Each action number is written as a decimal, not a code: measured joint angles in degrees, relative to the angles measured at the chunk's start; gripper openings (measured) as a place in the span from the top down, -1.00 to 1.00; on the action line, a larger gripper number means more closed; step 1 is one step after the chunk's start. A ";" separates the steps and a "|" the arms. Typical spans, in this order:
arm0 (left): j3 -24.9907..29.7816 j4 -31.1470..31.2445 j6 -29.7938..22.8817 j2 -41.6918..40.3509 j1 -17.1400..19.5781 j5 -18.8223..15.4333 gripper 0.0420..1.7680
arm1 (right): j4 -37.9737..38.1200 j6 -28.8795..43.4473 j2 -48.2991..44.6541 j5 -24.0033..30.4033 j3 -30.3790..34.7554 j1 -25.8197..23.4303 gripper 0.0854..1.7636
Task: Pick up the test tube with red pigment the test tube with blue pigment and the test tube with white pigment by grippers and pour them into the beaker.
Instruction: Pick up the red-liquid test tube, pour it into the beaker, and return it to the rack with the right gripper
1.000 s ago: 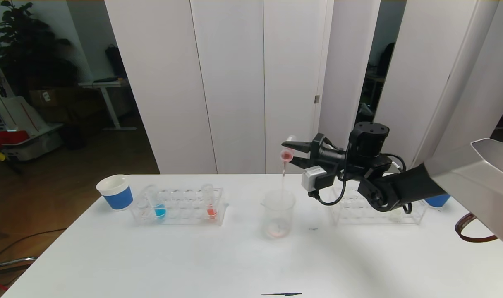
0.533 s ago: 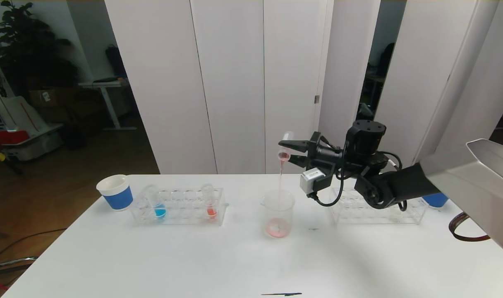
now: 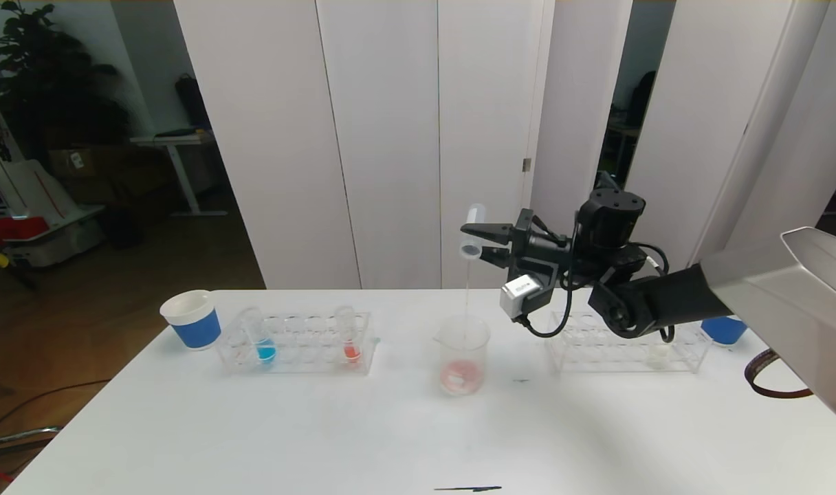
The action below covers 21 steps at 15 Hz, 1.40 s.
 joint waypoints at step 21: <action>0.00 0.00 0.00 0.02 0.04 -0.02 -0.98 | -1.27 35.67 -4.41 -28.39 -2.32 0.54 0.41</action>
